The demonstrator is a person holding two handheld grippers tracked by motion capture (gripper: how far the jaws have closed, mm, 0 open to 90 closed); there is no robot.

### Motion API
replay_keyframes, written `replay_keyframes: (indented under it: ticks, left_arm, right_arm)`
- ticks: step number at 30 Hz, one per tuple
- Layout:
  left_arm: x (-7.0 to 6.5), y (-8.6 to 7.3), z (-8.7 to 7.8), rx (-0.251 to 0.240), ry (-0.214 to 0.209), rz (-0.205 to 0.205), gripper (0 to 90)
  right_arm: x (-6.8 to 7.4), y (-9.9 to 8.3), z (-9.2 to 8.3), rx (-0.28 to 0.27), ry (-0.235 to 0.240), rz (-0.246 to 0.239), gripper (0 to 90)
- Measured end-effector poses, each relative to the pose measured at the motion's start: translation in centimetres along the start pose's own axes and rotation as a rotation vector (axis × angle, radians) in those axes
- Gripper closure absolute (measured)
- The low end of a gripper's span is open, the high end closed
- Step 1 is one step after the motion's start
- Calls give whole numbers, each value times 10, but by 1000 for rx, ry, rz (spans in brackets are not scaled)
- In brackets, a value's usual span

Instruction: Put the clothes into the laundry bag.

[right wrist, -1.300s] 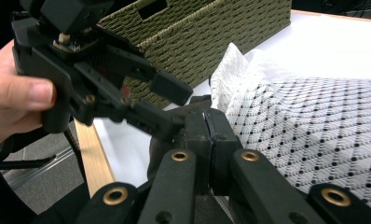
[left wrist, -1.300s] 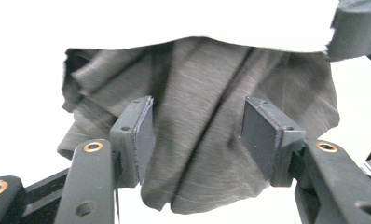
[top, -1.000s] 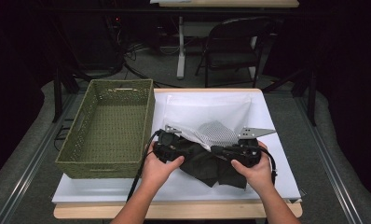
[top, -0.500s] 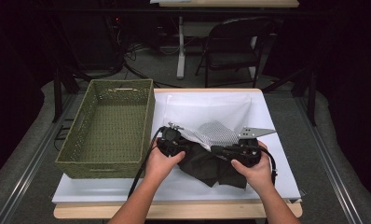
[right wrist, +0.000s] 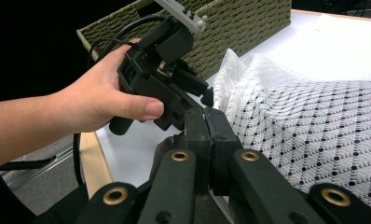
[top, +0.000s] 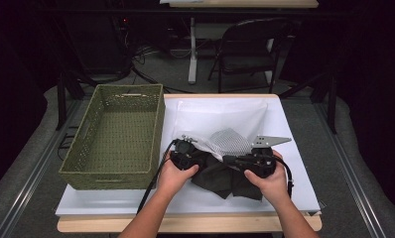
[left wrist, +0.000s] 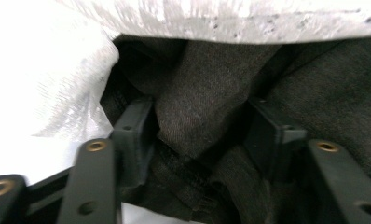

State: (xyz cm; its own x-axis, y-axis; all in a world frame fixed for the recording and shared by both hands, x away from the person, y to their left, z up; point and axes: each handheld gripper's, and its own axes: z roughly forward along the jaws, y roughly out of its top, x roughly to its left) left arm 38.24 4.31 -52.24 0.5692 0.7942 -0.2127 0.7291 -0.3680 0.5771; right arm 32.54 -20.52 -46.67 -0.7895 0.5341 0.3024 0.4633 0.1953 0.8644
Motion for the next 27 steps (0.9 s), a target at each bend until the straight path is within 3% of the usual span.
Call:
replay_keyframes:
  ticks: [3, 6, 10, 16, 19, 27]
  left_arm:
    - [1, -1, 4, 8, -7, 6, 560]
    - [-3, -2, 5, 0, -17, 15, 703]
    - [-7, -2, 1, -17, -18, 12, 805]
    - [-20, -3, -7, -43, -49, 32, 839]
    - [-29, -3, -10, -46, -64, 61, 840]
    - [-37, -2, -11, -76, -82, 46, 841]
  right_arm:
    - [0, 0, 0, -2, 0, 3, 891]
    - [0, 0, 1, -4, 0, 0, 892]
    - [0, 0, 1, -4, -1, -2, 891]
    - [-1, -1, 3, -3, -4, 0, 891]
    - [0, -1, 4, -6, -6, -2, 891]
    - [3, -1, 8, -17, 11, -5, 892]
